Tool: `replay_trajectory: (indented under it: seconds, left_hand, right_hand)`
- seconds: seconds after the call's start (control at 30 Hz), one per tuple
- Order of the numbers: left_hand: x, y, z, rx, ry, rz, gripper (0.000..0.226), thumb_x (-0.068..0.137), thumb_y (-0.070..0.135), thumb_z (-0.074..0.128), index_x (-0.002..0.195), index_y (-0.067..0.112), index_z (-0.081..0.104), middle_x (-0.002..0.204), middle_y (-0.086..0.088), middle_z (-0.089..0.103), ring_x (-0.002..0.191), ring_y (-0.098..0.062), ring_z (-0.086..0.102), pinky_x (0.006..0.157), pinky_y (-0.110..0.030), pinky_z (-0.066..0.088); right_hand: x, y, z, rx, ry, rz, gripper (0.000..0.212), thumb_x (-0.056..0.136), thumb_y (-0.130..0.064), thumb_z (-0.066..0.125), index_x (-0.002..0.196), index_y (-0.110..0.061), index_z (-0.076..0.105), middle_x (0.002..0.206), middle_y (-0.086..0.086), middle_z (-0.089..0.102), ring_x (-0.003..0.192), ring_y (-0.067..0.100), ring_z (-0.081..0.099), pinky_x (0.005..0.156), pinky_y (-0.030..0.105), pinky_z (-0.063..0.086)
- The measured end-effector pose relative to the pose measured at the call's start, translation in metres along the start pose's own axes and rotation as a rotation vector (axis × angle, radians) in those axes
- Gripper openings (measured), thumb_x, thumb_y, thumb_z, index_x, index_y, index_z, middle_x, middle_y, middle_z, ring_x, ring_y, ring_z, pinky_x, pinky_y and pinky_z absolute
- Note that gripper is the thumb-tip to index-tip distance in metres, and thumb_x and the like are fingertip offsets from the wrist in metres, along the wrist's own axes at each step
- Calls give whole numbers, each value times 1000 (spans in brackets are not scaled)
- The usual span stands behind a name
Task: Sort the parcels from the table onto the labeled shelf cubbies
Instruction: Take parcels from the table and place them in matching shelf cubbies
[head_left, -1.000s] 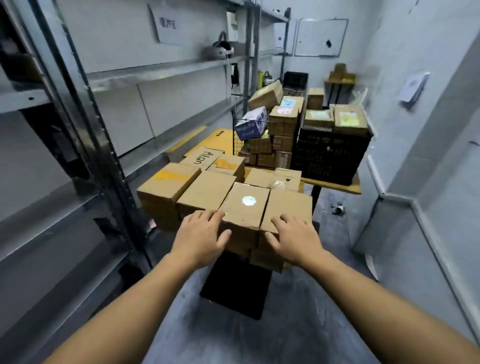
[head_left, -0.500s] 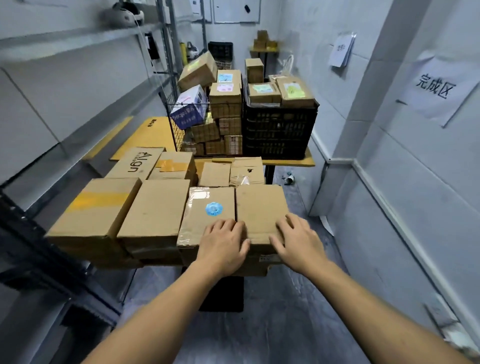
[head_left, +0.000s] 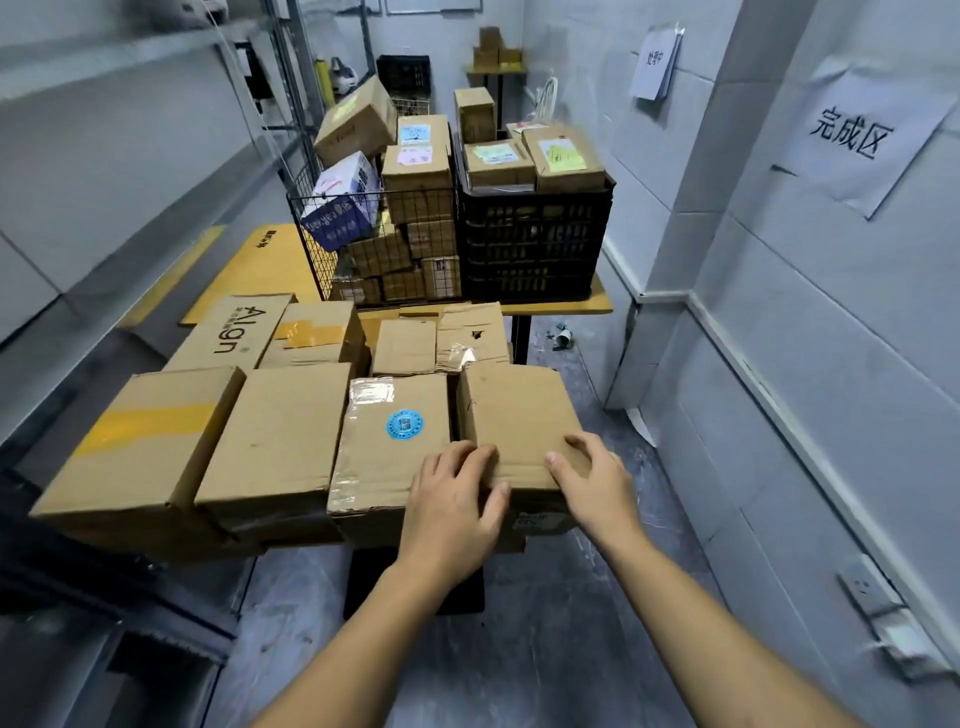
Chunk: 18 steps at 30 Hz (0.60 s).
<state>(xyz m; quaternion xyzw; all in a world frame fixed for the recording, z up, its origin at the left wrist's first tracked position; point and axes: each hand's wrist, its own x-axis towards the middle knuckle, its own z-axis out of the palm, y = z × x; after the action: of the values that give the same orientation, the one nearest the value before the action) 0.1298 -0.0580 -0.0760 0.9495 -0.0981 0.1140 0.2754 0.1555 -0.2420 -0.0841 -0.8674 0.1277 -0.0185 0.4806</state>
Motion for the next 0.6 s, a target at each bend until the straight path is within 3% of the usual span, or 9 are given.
replay_trajectory:
  seconds: [0.1,0.23,0.33,0.47,0.53,0.6]
  left_hand:
    - [0,17,-4,-213,47,14,43,92,35,62,132,21,58,132,3,48,123,-10,39,106,-27,33]
    - [-1,46,-5,-508,95,20,41,88,37,61,125,21,63,128,8,51,123,-3,47,102,-22,39]
    - [1,62,-2,-682,141,-12,42,88,36,59,127,21,60,127,6,55,123,-13,52,101,-33,46]
    - [0,74,4,-624,196,-116,45,86,35,61,131,28,53,133,5,48,126,-8,48,104,-38,46]
    - [-1,77,9,-567,175,-177,59,82,52,60,136,31,48,140,6,42,132,-6,40,109,-39,40]
    - [-1,78,12,-535,139,-265,80,72,70,57,142,37,39,147,7,35,137,-10,33,112,-39,33]
  right_hand:
    - [-3,6,-18,142,16,-10,36,92,-35,71,125,-25,62,126,4,61,115,19,58,103,39,45]
    - [-7,20,-43,333,49,-33,28,90,-31,74,115,-36,63,119,-14,64,111,9,60,102,42,49]
    - [-8,31,-61,479,59,-30,26,91,-28,73,110,-42,63,117,-14,63,114,13,60,104,49,48]
    - [-12,40,-76,570,17,-64,28,85,-36,74,107,-50,65,119,-9,64,115,17,62,103,52,49]
    - [-14,46,-79,587,4,-91,29,83,-38,72,108,-50,65,118,-10,65,113,16,63,103,51,50]
    - [-16,50,-81,608,-12,-123,29,91,-27,71,112,-47,65,118,-9,66,113,20,64,103,54,49]
